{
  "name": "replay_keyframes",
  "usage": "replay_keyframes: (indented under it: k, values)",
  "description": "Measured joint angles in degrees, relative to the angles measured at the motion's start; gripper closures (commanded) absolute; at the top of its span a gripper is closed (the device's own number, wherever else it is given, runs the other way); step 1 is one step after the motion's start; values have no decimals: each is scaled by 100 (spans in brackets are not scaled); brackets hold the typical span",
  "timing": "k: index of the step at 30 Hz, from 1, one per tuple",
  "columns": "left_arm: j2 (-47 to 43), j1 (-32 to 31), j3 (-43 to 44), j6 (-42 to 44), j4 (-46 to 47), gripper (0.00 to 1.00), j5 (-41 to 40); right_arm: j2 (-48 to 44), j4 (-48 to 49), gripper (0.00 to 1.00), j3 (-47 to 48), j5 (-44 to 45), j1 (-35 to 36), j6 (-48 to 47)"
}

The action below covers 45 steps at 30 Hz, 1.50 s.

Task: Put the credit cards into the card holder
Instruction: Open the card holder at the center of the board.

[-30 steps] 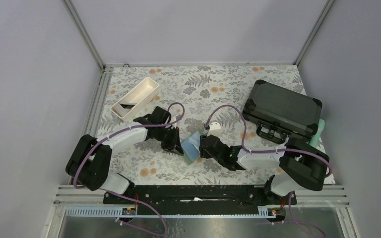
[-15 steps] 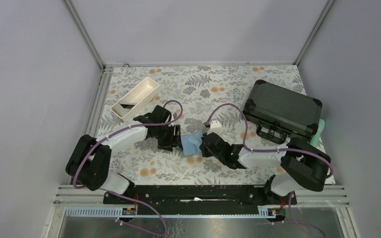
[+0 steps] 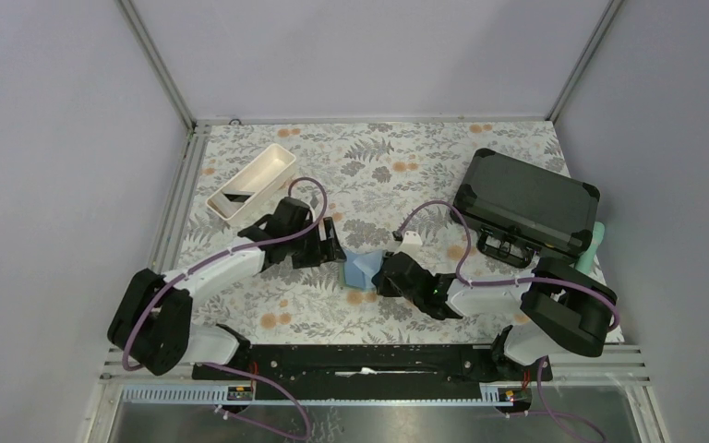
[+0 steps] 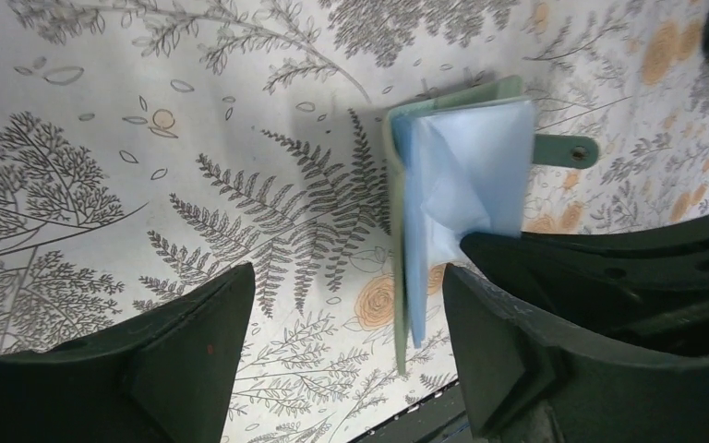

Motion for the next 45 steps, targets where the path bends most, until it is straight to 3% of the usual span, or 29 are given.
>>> replay_keyframes:
  k: [7,10,13,16,20,23,27,36,45]
  values:
    - [317,0,-557,-452,782,22,391,4,85,100,-15,0,0,192]
    - [420,-4,-713,-643,1193,27,557,13,109,100,-15,-2,0,227]
    - [673,-7,-870,-846,1696,55,737,20,111,99,-15,-2,0,238]
    - [955,-11,-1019,-1034,2111,80,885,15,107,79,-15,9,-2,249]
    - [1049,-13,-1104,-1202,2376,99,992,-267,-55,60,-85,175,-2,275]
    - [981,-26,-1108,-1250,2487,100,992,-901,-315,47,-225,439,-7,192]
    - [929,-28,-1108,-1268,2533,100,992,-1611,-505,46,-243,575,-11,-203]
    - [929,-31,-1108,-1268,2527,100,994,-1473,-431,67,474,-422,-17,-1014]
    - [894,-42,-1108,-1263,2524,100,994,-195,-131,75,890,-957,-17,-1010]
